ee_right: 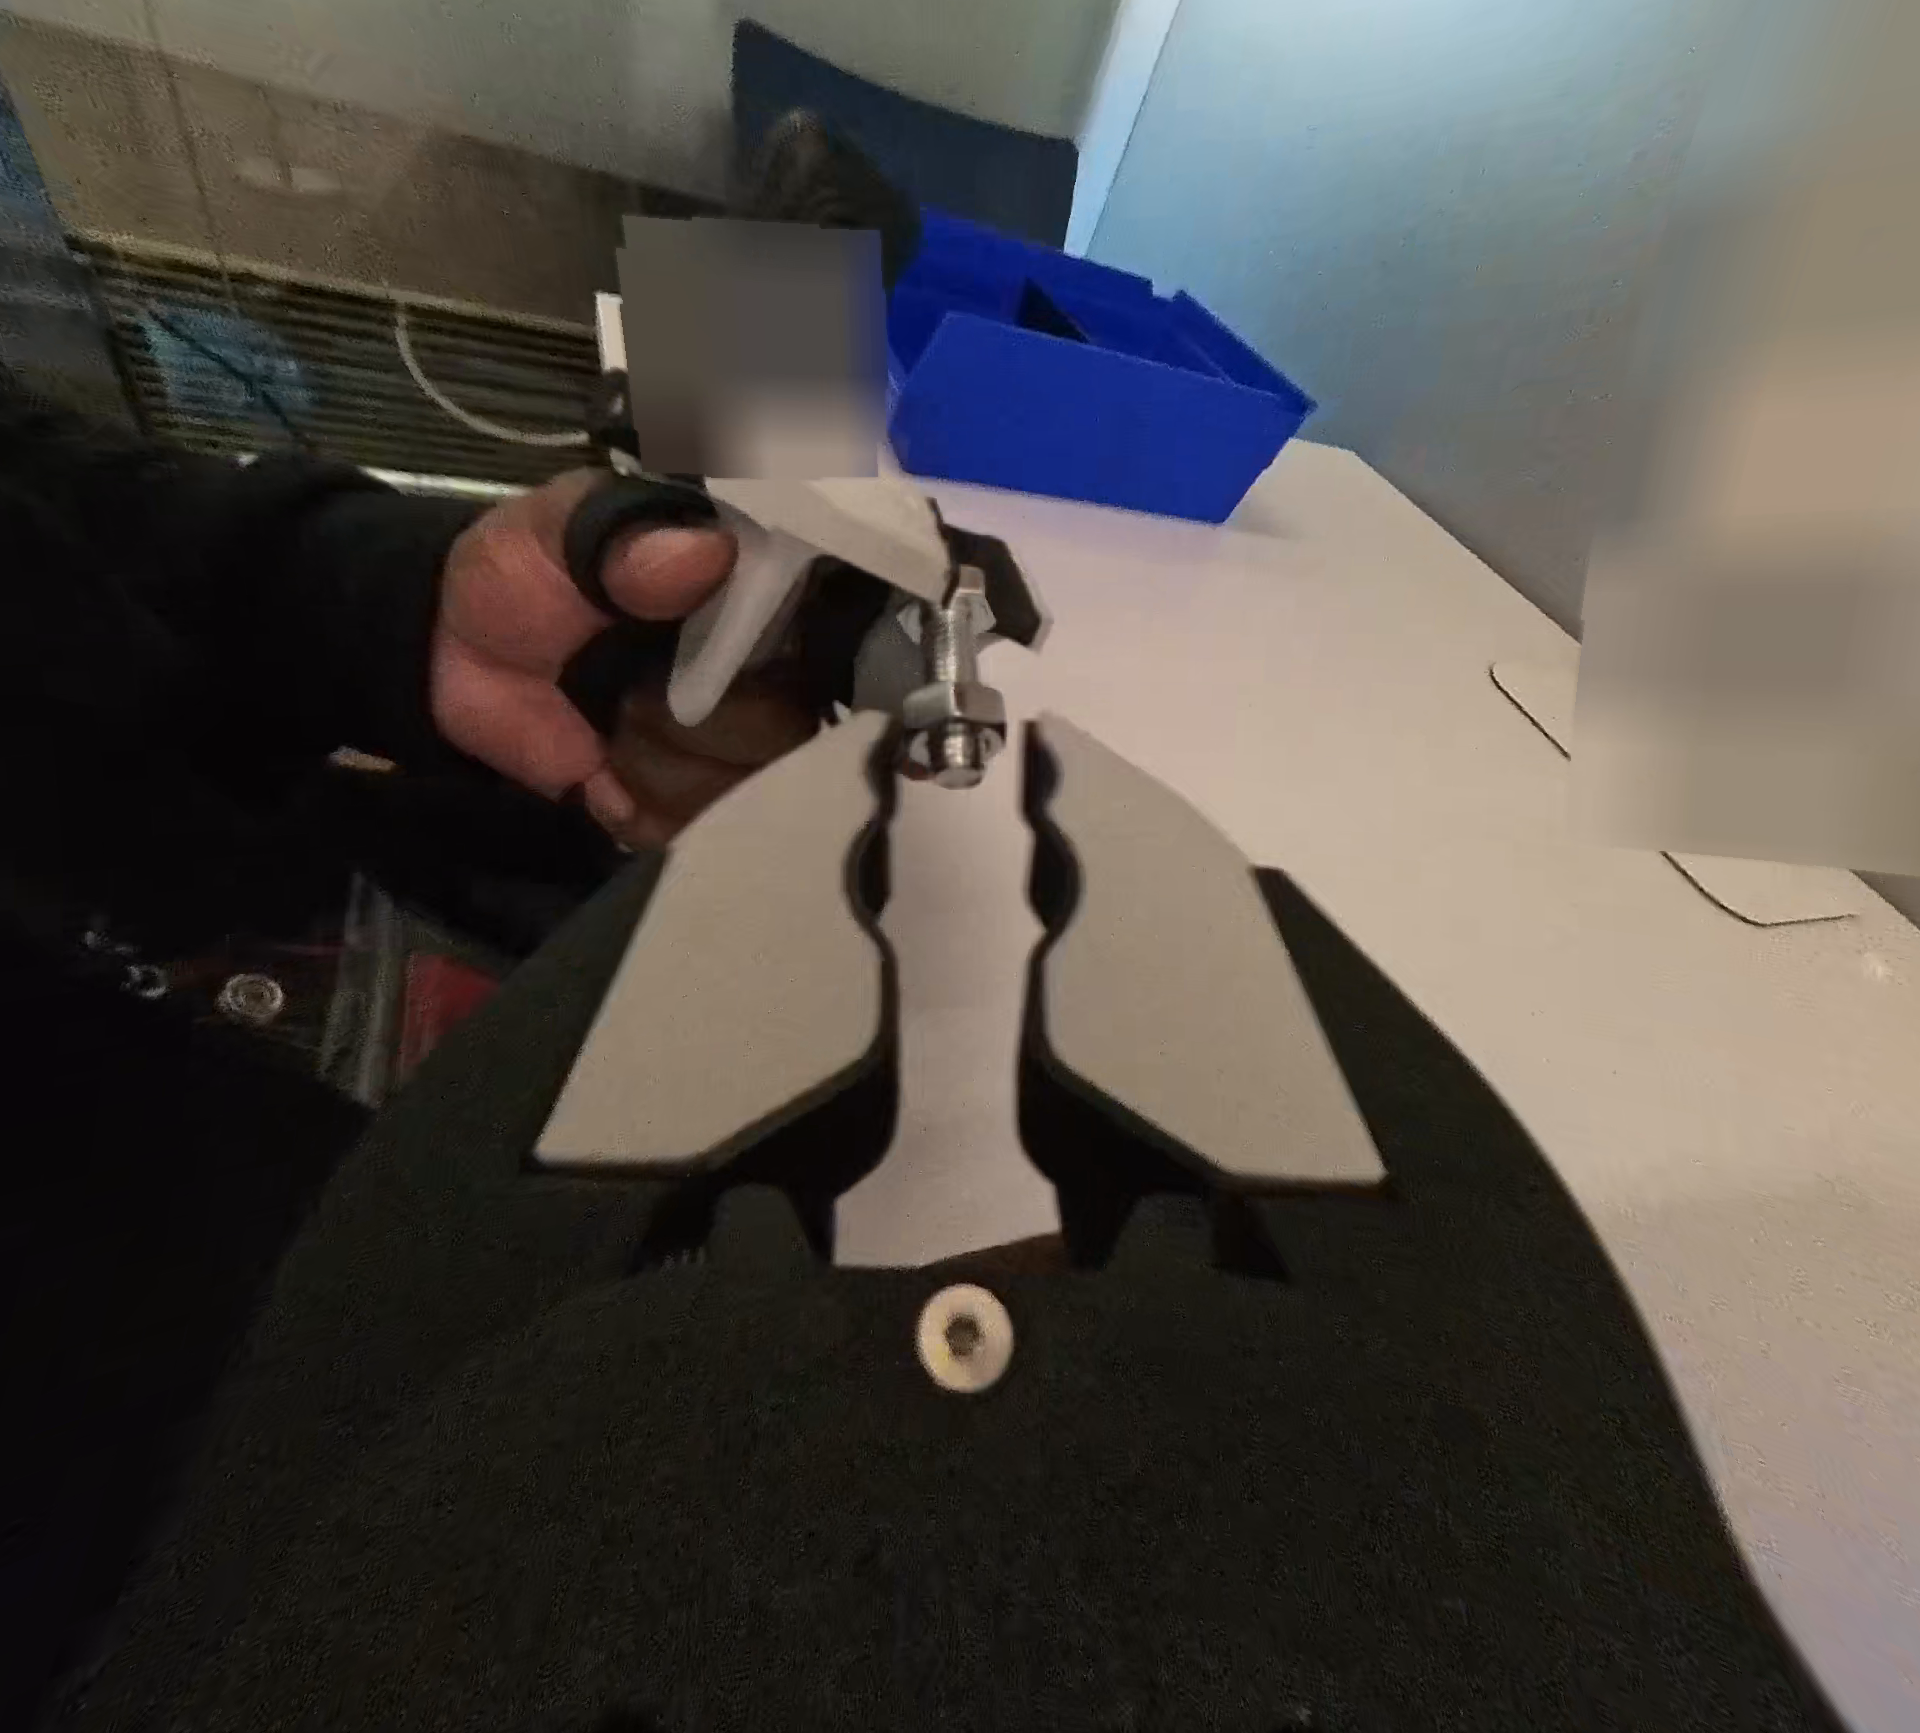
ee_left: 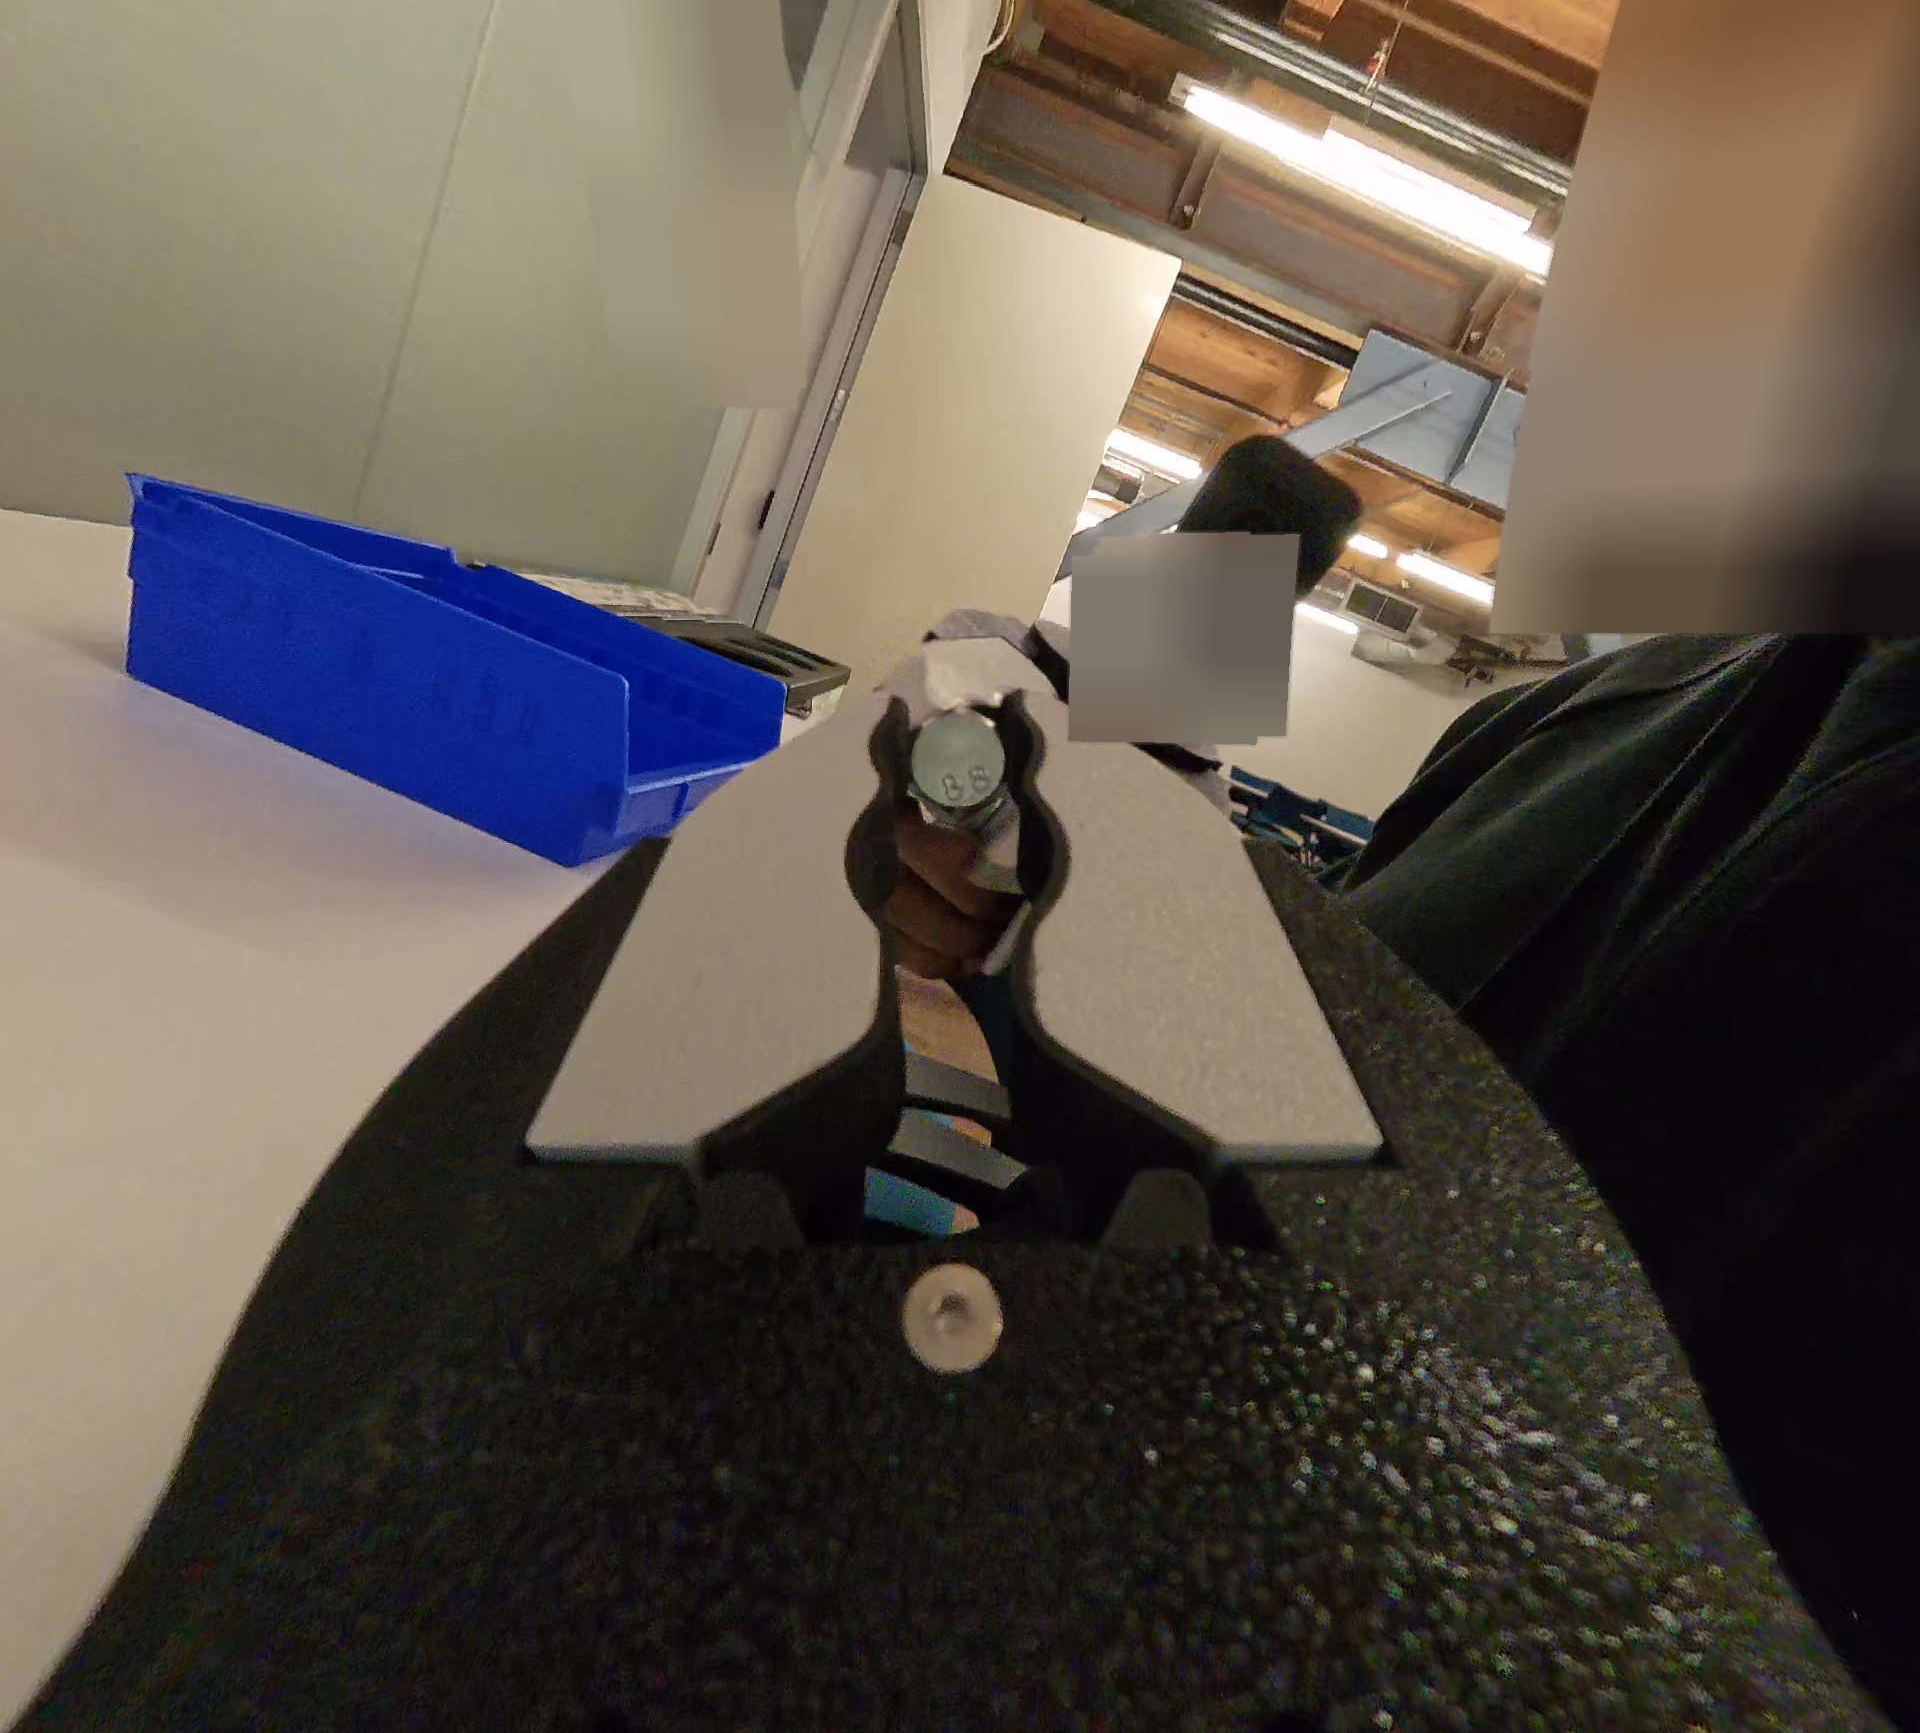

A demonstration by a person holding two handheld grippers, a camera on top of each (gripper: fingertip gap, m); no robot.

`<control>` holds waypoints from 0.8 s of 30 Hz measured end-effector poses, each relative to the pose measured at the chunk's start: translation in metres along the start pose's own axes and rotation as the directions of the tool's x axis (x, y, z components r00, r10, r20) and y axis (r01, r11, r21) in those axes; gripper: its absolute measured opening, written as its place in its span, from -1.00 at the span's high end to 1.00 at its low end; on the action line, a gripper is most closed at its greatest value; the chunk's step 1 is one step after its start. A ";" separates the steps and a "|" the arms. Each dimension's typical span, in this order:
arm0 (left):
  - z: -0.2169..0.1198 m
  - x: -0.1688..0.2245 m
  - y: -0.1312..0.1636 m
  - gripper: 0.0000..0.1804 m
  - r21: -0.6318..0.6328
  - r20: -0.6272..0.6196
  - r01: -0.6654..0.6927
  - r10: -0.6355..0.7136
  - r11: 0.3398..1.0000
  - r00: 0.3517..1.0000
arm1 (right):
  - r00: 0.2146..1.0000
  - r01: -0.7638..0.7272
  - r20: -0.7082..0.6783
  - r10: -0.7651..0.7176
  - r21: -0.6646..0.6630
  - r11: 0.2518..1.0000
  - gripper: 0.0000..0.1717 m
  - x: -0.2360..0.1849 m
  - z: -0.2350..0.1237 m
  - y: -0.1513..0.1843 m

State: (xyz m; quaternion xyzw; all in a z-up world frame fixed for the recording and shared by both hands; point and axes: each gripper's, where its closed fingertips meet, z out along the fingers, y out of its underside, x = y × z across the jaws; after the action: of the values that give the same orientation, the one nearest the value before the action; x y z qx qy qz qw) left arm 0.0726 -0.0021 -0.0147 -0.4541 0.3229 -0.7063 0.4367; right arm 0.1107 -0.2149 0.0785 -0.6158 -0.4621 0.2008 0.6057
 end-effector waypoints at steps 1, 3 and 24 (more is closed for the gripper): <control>0.001 -0.002 0.002 0.81 -0.006 0.006 0.002 -0.002 1.000 1.000 | 1.000 0.010 0.001 -0.010 -0.020 1.000 0.79 0.001 0.001 0.004; 0.003 -0.008 0.003 0.81 -0.018 0.012 0.026 -0.026 0.999 1.000 | 1.000 -0.024 0.001 0.024 -0.026 0.999 0.80 0.005 -0.001 0.006; -0.008 -0.027 -0.008 0.74 -0.032 0.055 0.018 -0.017 0.999 0.998 | 0.704 -0.574 -0.710 0.008 -0.563 0.594 0.79 0.326 -0.201 0.243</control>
State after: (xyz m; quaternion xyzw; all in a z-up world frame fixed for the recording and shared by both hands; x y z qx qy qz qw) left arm 0.0684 0.0260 -0.0203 -0.4831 0.3182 -0.6921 0.4318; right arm 0.5130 -0.0241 -0.0091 -0.9091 -0.1488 -0.1295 0.3668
